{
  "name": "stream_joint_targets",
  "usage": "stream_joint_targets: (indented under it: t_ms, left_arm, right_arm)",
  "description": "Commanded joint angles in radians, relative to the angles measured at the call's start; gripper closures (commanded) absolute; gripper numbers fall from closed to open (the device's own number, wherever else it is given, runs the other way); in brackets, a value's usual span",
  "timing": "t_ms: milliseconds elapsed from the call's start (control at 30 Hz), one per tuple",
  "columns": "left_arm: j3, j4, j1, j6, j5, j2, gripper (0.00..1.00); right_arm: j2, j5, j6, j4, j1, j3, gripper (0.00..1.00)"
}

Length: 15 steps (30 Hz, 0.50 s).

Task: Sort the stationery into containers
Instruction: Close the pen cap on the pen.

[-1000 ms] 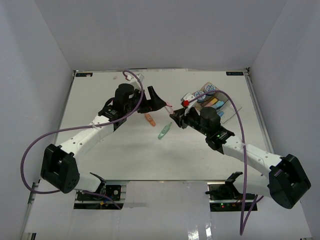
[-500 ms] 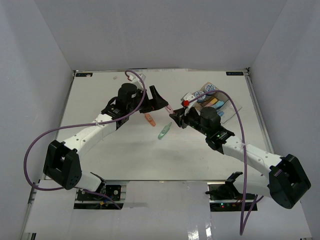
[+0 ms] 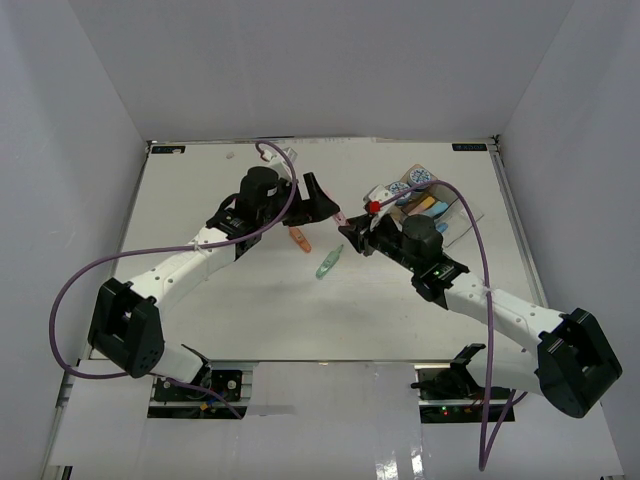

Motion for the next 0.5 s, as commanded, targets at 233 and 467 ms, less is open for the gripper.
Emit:
stream_joint_targets:
  t_ms: [233, 467]
  left_arm:
    - [0.057, -0.004, -0.022, 0.056, 0.019, -0.055, 0.06]
    - [0.078, -0.018, -0.027, 0.094, 0.021, -0.103, 0.04]
  right_arm:
    - [-0.048, 0.010, 0.013, 0.247, 0.003, -0.067, 0.81]
    - [-0.028, 0.000, 0.011, 0.329, 0.003, -0.087, 0.81]
